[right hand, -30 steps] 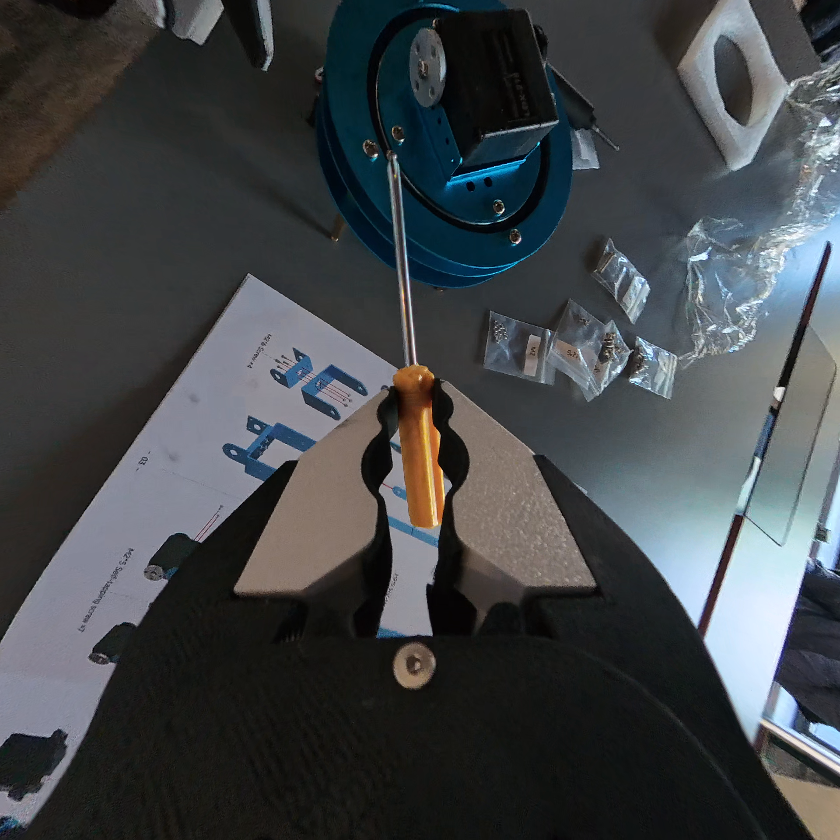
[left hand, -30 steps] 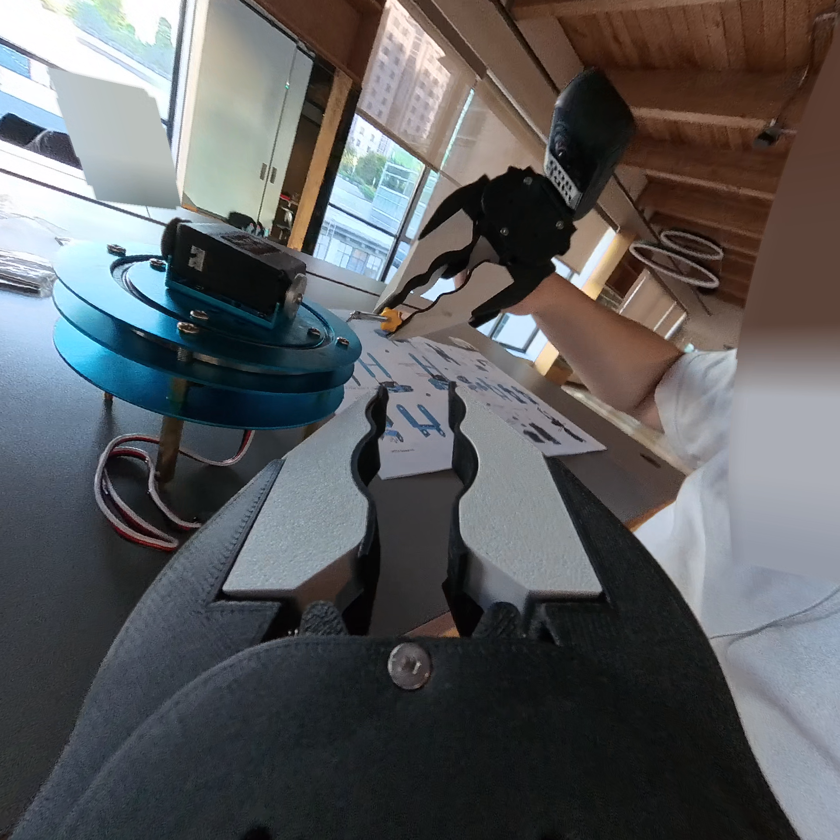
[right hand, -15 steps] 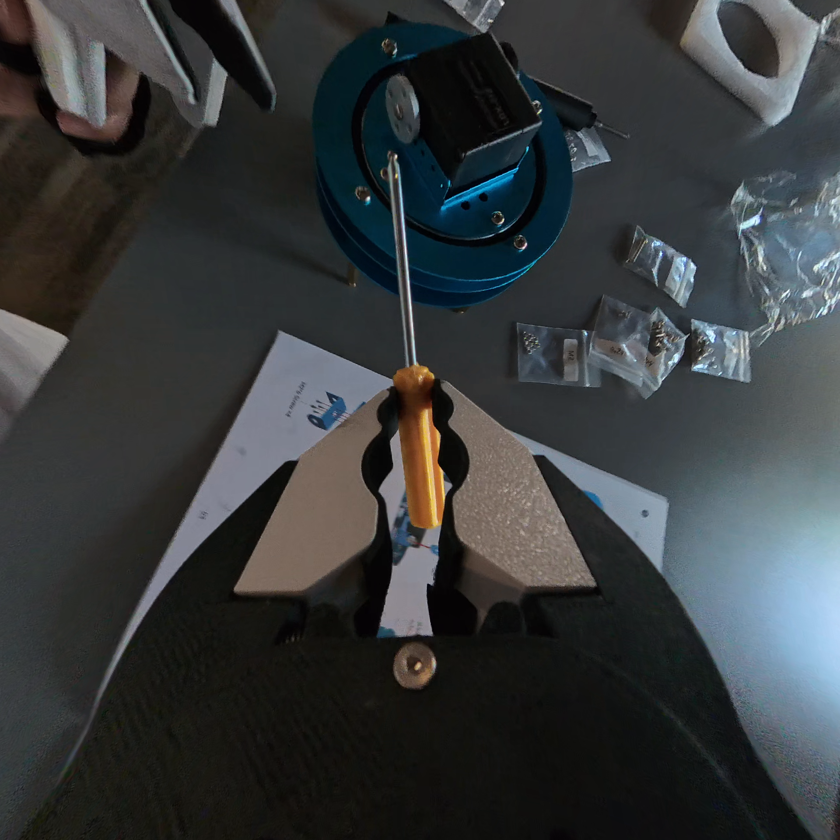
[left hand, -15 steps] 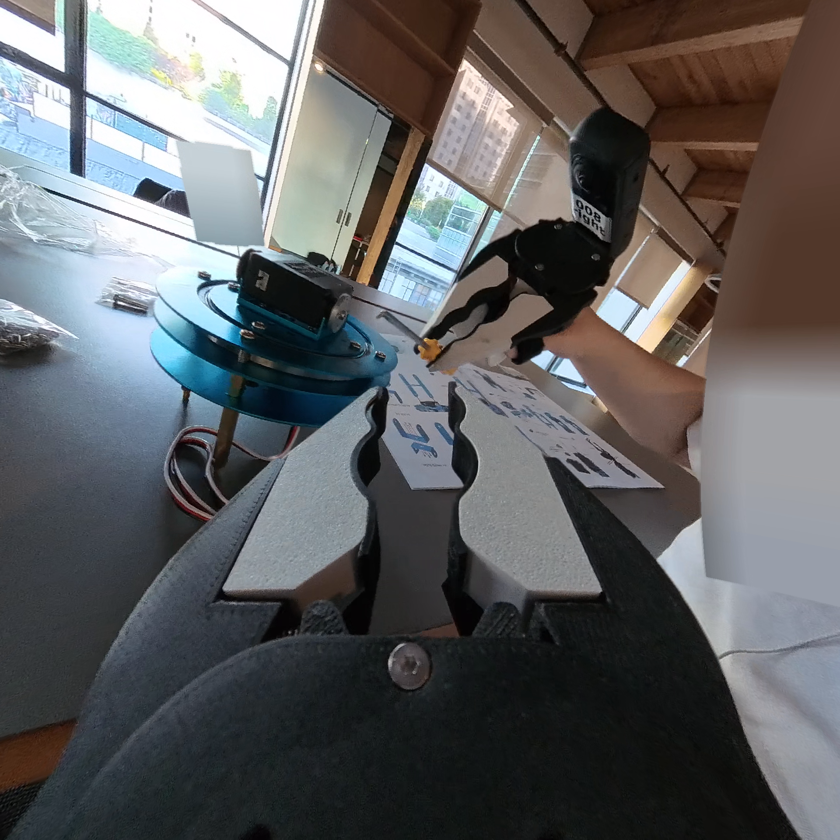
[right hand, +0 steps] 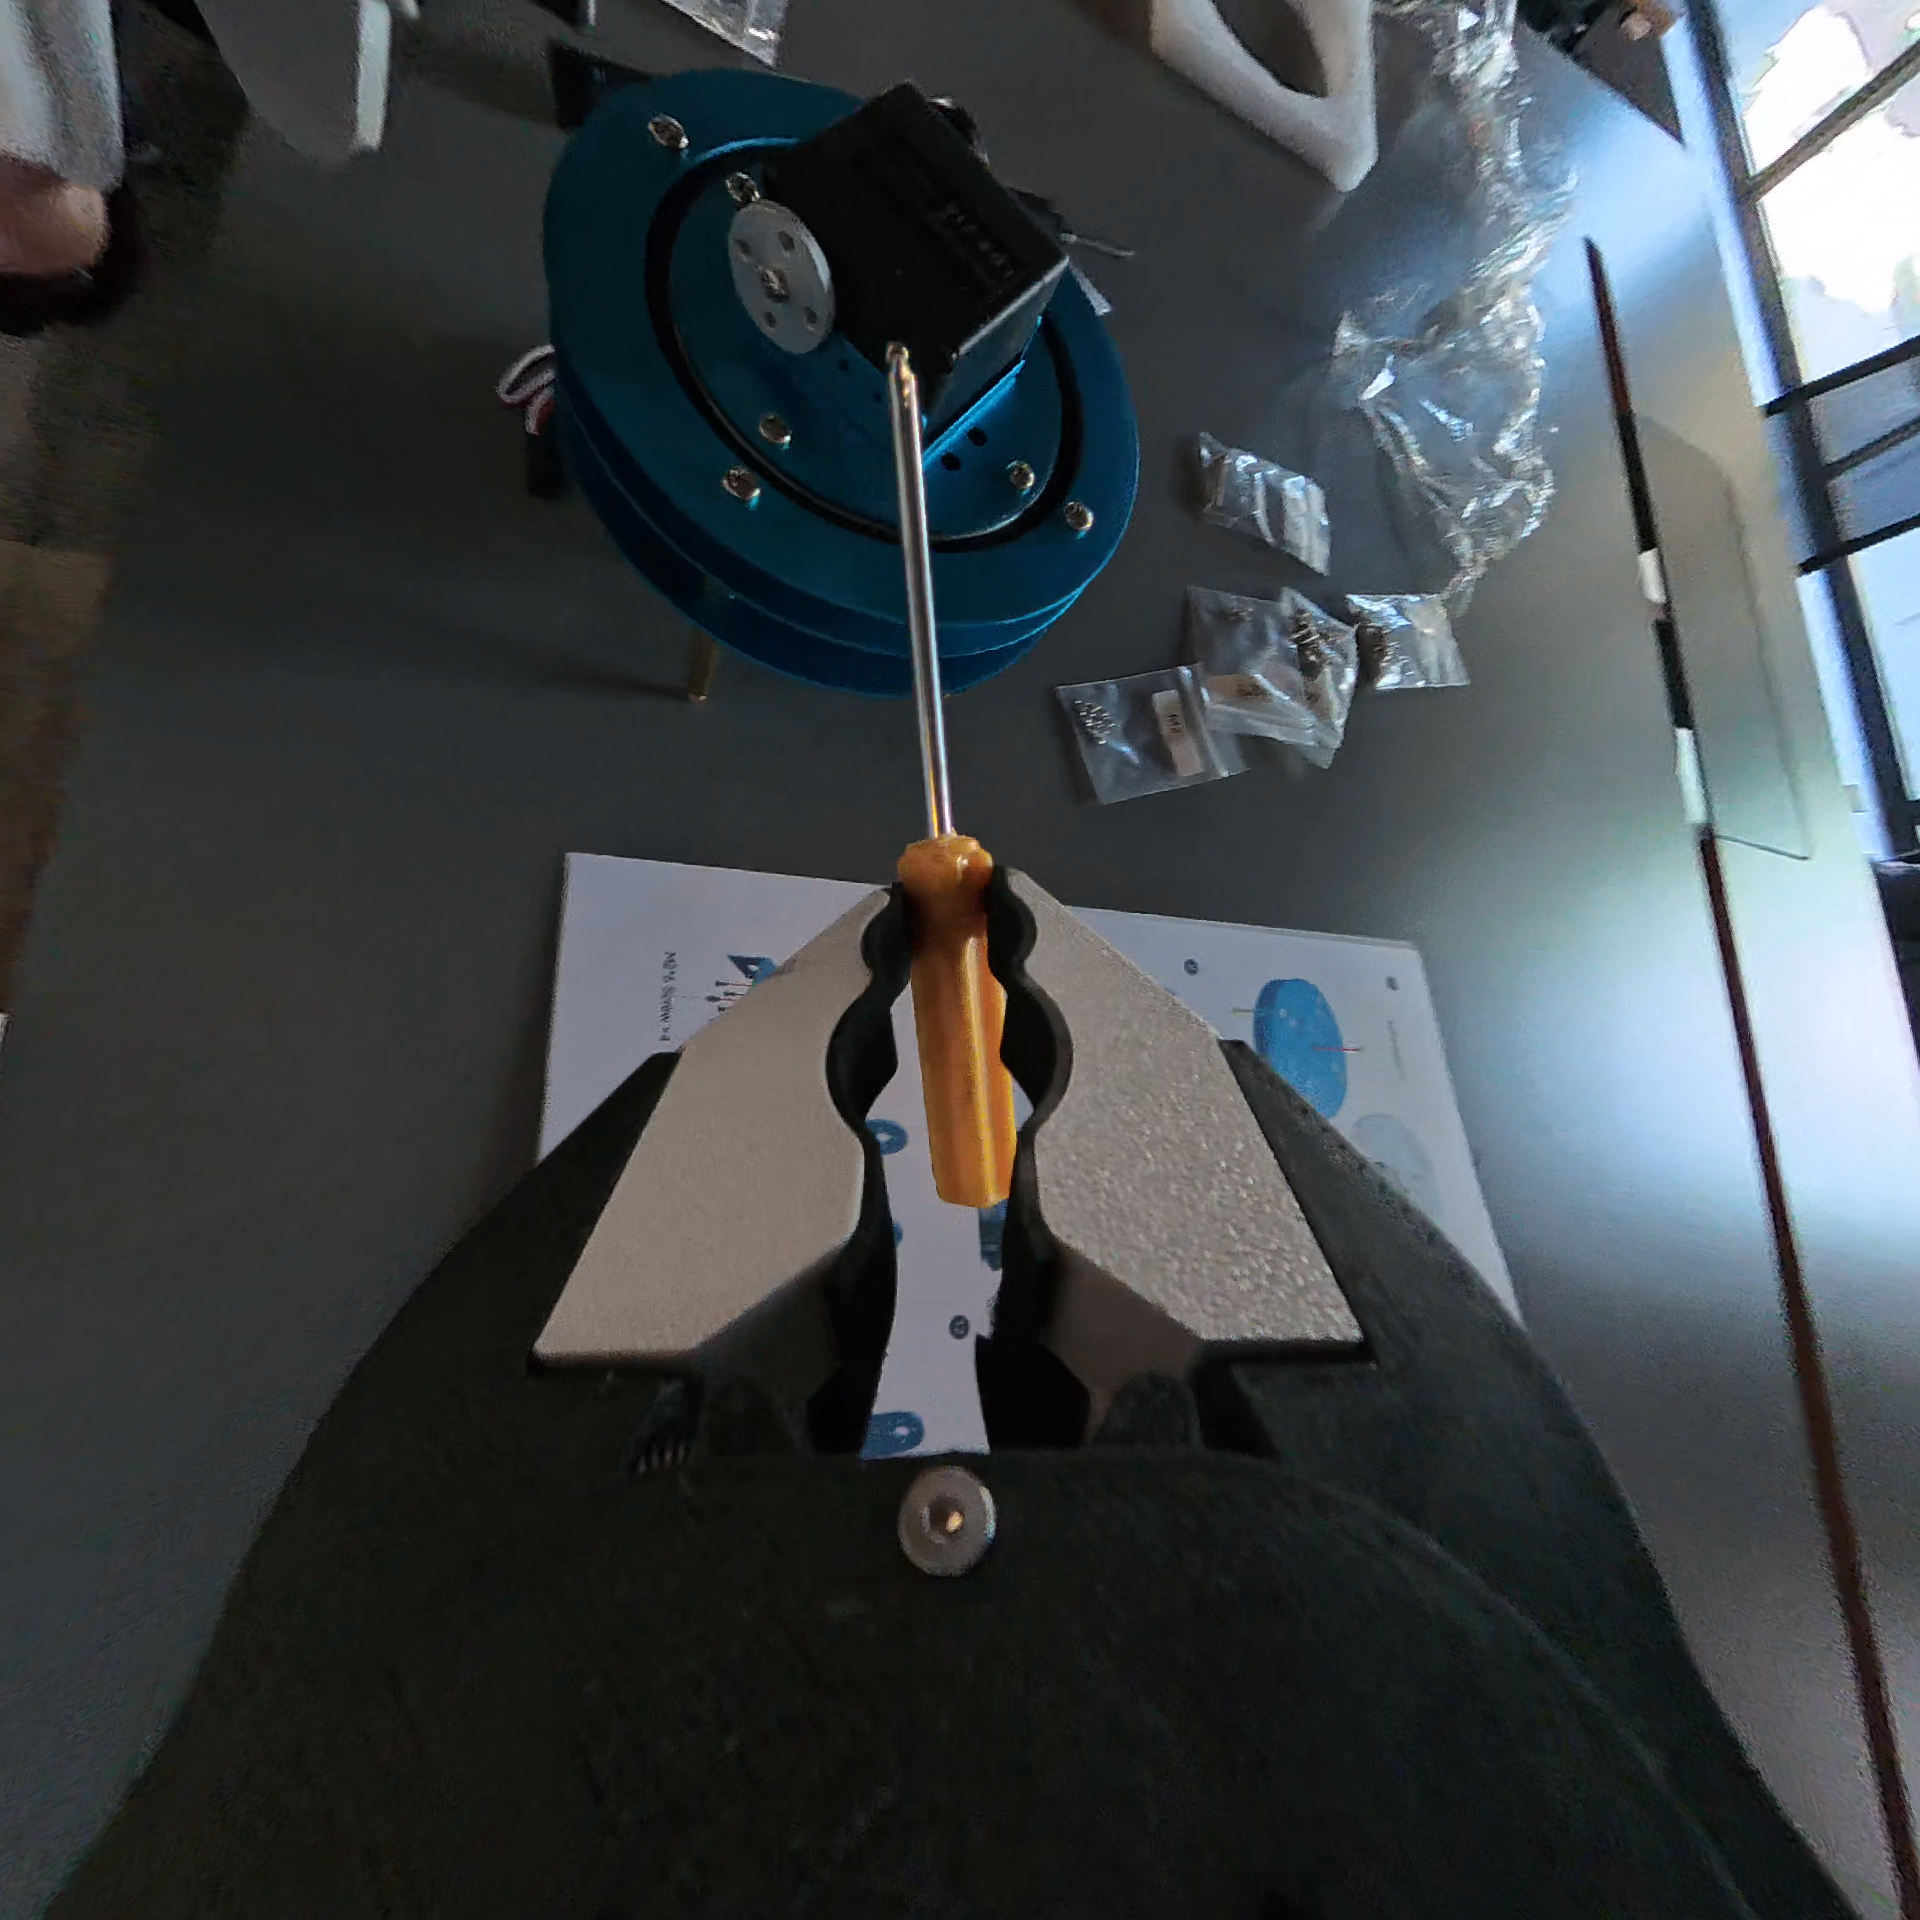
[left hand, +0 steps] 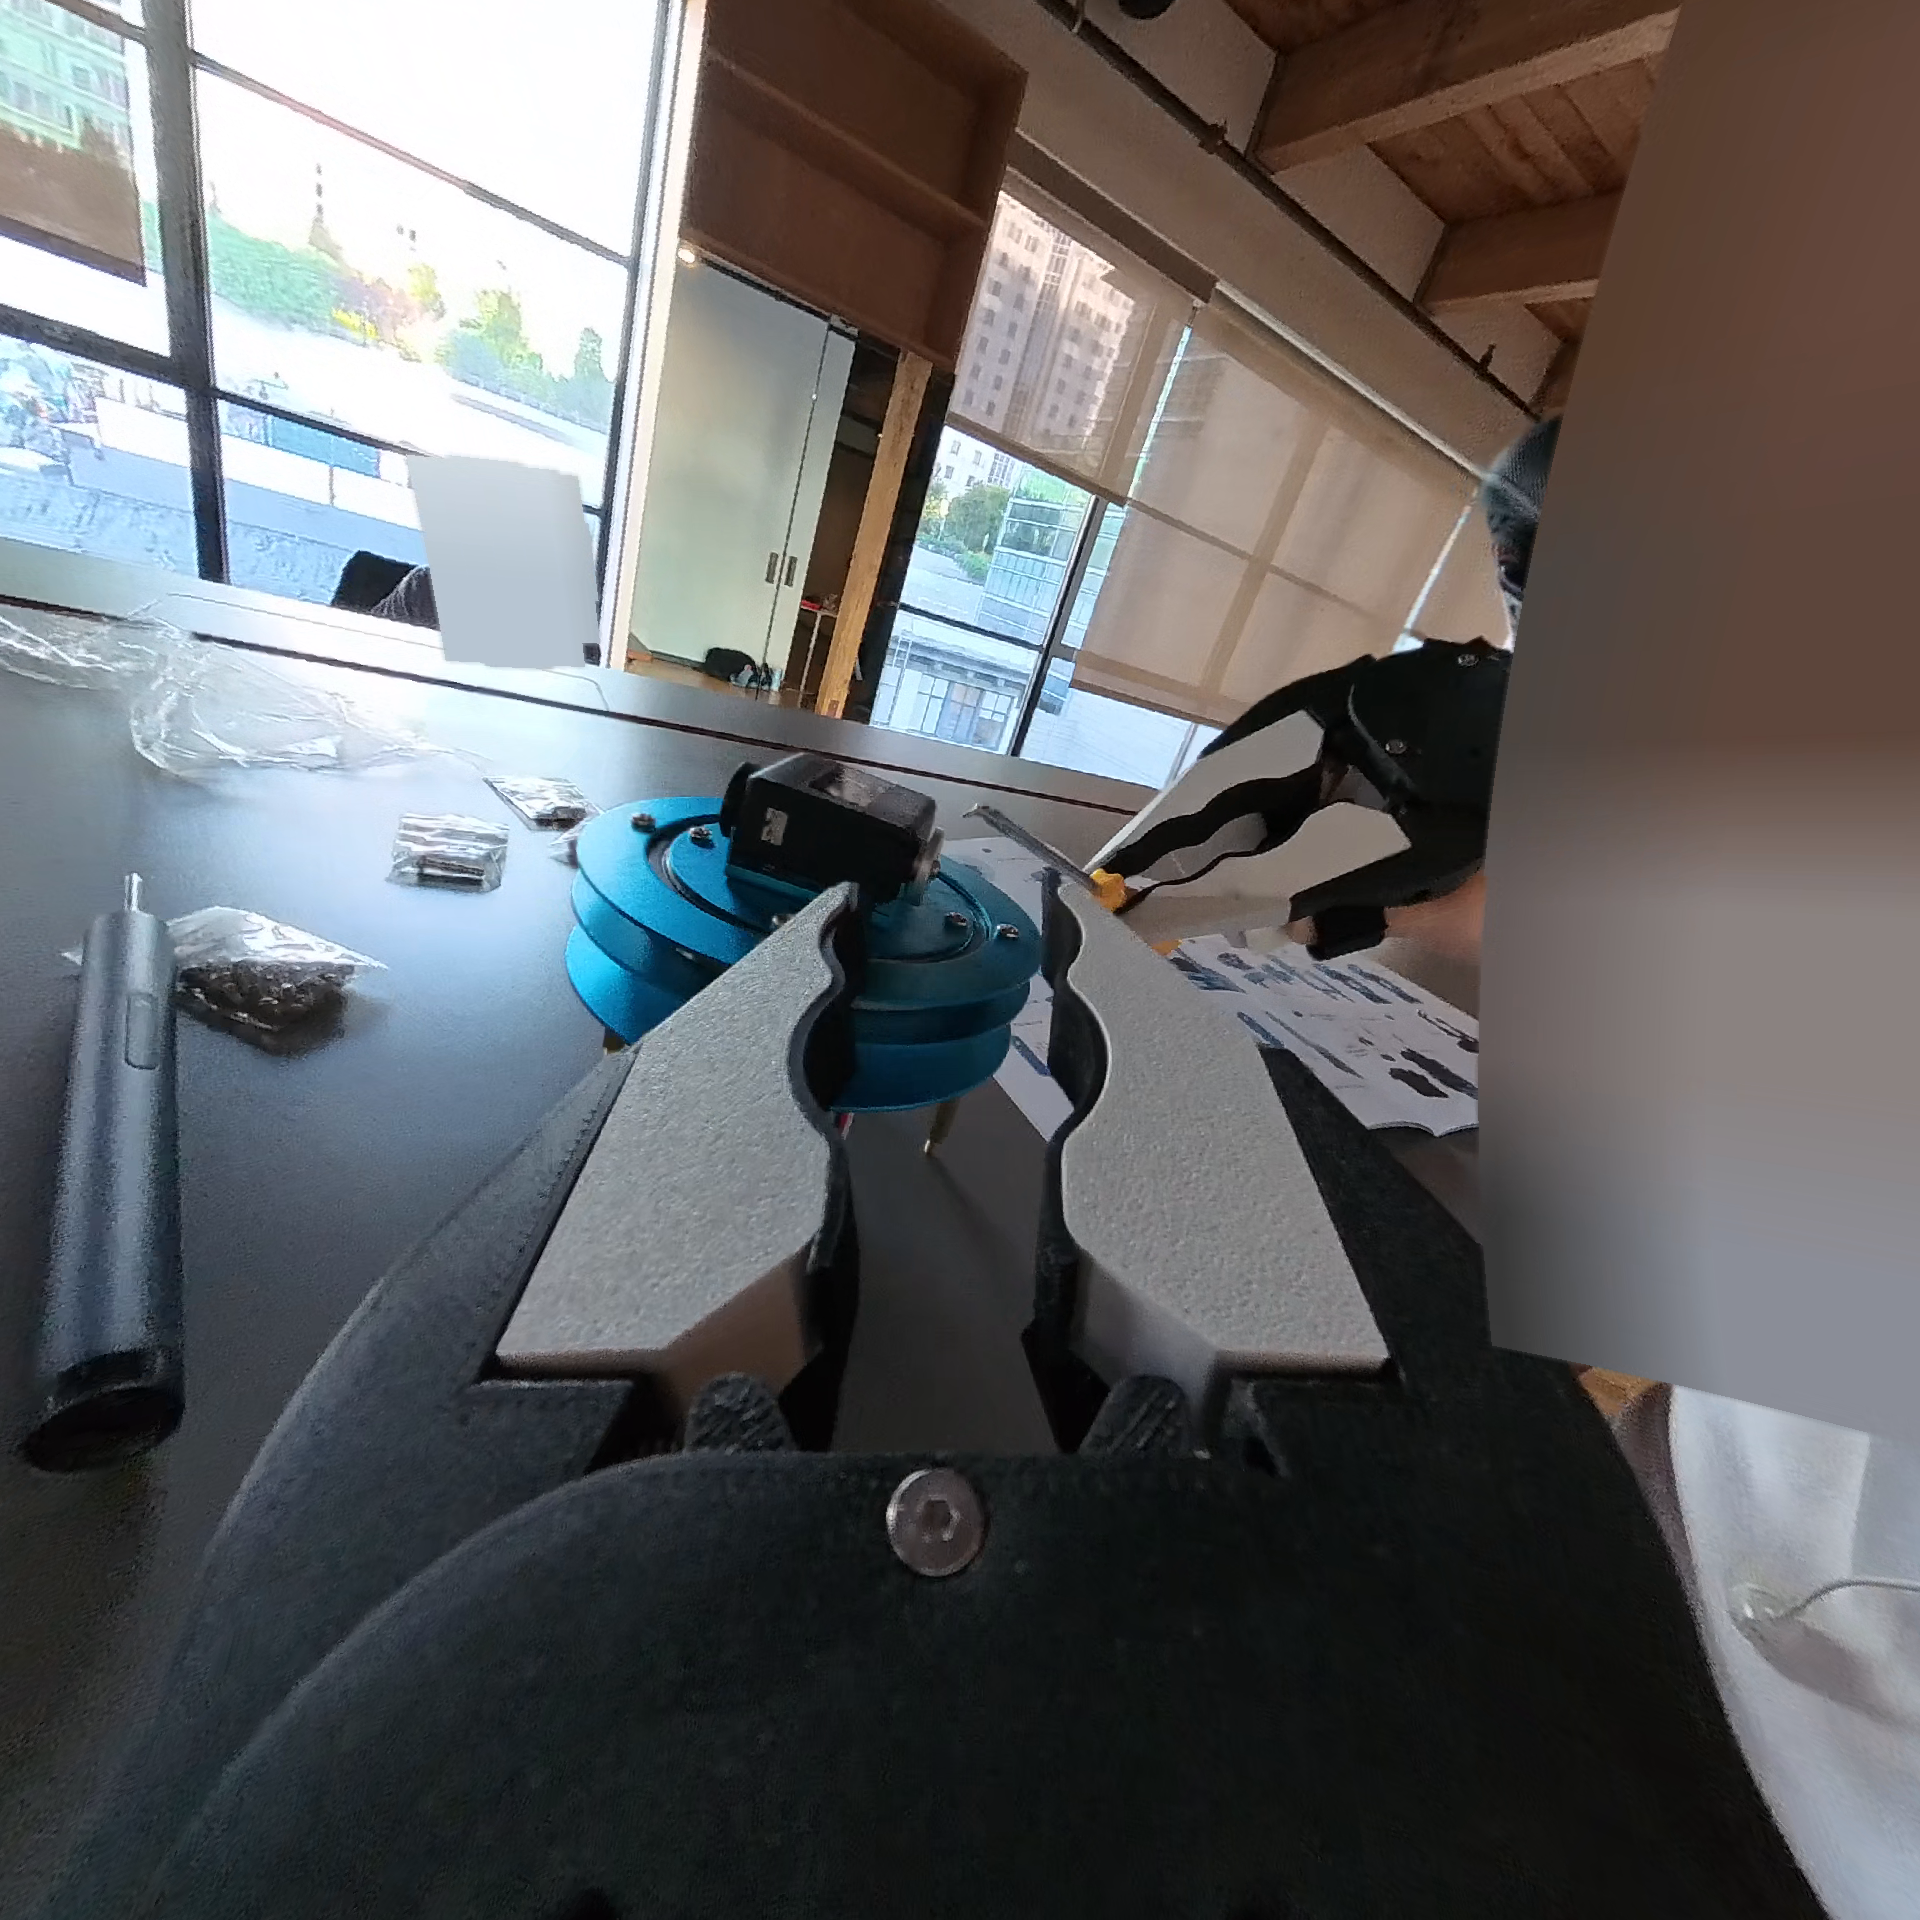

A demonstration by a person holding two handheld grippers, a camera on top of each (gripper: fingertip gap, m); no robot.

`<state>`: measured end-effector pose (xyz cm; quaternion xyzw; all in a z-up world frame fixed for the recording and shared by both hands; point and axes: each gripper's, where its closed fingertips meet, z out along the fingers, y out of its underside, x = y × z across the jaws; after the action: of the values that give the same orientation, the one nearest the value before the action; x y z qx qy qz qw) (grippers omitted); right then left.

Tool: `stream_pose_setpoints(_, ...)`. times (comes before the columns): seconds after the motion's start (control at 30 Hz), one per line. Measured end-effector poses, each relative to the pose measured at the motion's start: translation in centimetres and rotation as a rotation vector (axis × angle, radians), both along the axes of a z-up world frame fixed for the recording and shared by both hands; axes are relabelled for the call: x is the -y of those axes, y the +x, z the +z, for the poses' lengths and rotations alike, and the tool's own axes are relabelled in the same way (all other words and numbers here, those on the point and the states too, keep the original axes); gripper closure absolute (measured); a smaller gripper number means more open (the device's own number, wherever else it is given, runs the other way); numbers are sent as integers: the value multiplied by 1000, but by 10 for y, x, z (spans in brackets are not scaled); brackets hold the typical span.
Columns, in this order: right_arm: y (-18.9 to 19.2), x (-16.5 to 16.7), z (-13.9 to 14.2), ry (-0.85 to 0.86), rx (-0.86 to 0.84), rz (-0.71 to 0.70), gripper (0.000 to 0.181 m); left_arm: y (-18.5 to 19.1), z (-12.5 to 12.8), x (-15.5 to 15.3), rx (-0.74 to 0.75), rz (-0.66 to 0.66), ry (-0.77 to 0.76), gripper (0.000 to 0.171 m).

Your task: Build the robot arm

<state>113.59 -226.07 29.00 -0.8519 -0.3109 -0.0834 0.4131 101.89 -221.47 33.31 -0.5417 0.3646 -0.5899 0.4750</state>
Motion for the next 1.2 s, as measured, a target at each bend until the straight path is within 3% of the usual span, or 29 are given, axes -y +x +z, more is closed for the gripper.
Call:
stream_pose_setpoints(0.7,14,-12,23,256,596,42,168,-10,1,-4,36,-75,-40,140)
stream_pose_setpoints(1.2,15,-17,22,334,697,59,168,-12,-1,-7,37,-76,-62,140)
